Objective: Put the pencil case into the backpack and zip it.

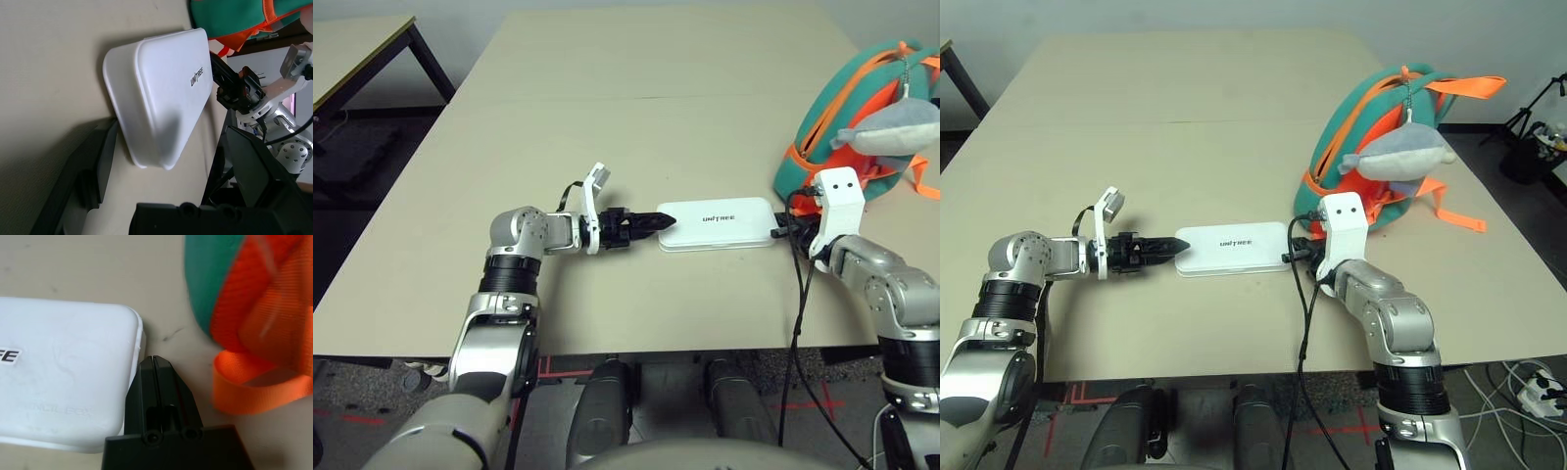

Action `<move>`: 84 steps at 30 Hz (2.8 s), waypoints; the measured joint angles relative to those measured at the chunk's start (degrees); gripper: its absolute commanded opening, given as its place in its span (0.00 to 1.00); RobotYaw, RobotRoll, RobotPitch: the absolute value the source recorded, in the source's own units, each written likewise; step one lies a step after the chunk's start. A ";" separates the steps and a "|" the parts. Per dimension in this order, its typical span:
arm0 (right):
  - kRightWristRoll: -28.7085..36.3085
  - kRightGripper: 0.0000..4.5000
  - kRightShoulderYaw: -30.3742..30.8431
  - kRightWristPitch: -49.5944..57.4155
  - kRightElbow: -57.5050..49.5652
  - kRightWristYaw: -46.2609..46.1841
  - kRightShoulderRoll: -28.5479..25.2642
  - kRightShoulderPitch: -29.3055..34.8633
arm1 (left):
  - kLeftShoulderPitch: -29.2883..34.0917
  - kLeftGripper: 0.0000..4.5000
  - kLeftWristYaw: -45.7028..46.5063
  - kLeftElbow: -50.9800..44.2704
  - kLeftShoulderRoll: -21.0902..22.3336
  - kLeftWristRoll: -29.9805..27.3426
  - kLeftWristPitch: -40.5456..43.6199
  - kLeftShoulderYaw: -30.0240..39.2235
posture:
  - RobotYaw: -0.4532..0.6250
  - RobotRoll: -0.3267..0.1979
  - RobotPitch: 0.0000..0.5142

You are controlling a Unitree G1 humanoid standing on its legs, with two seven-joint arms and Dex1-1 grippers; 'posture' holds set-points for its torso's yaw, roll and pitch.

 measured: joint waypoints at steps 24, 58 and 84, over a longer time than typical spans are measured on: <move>-2.04 0.00 2.15 -2.73 -0.01 3.91 0.71 -0.87 | 2.06 0.39 -2.91 -1.18 -1.01 -0.64 -3.42 -0.57 | 0.46 0.62 0.22; 8.38 1.00 -22.41 0.88 -1.38 3.65 -17.58 -1.92 | 4.21 0.32 -3.90 -5.55 -1.54 -1.21 -7.00 -0.71 | 0.42 0.62 0.30; 5.32 1.00 -23.51 -4.80 10.65 4.99 -18.52 -6.09 | 2.30 0.32 -4.93 -4.23 -0.32 -0.44 -8.41 -2.29 | 0.42 0.62 0.20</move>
